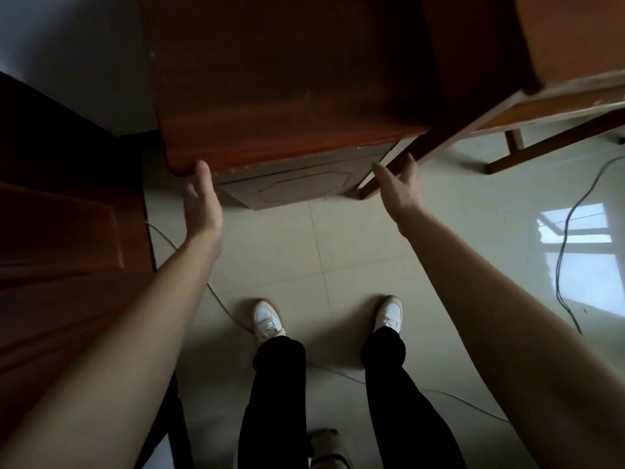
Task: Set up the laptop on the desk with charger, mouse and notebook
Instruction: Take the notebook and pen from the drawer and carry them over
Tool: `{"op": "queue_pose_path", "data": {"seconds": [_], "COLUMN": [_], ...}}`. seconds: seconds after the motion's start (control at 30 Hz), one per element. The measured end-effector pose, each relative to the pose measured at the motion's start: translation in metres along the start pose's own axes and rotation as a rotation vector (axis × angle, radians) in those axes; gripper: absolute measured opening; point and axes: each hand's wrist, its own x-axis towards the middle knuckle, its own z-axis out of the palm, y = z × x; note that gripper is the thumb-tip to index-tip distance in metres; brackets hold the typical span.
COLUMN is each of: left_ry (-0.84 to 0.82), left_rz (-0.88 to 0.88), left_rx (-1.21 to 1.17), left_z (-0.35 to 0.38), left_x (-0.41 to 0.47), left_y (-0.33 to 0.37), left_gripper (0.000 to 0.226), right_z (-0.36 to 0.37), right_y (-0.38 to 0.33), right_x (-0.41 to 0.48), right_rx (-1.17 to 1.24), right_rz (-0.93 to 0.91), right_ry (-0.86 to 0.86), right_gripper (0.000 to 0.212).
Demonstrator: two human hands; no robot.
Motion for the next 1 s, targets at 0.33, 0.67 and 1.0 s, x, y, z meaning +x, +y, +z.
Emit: {"op": "queue_pose_path", "data": {"seconds": [0.33,0.67,1.0], "left_ry": [-0.002,0.023,0.117], "left_rz": [0.101,0.074,0.056], "left_rx": [-0.333,-0.461,-0.128], "left_z": [0.024,0.030,0.014], "left_x": [0.024,0.017,0.003], "left_y": [-0.024,-0.009,-0.020], "left_gripper": [0.080,0.063,0.074], "right_z": [0.027,0.023,0.001], "right_y": [0.014,-0.004,0.020], "right_x": [0.039,0.039,0.016], "right_rx": [0.202,0.300,0.248], "right_rz": [-0.282,-0.171,-0.091], "right_ry": [0.087,0.108,0.151], "right_gripper": [0.099,0.088,0.085]}}
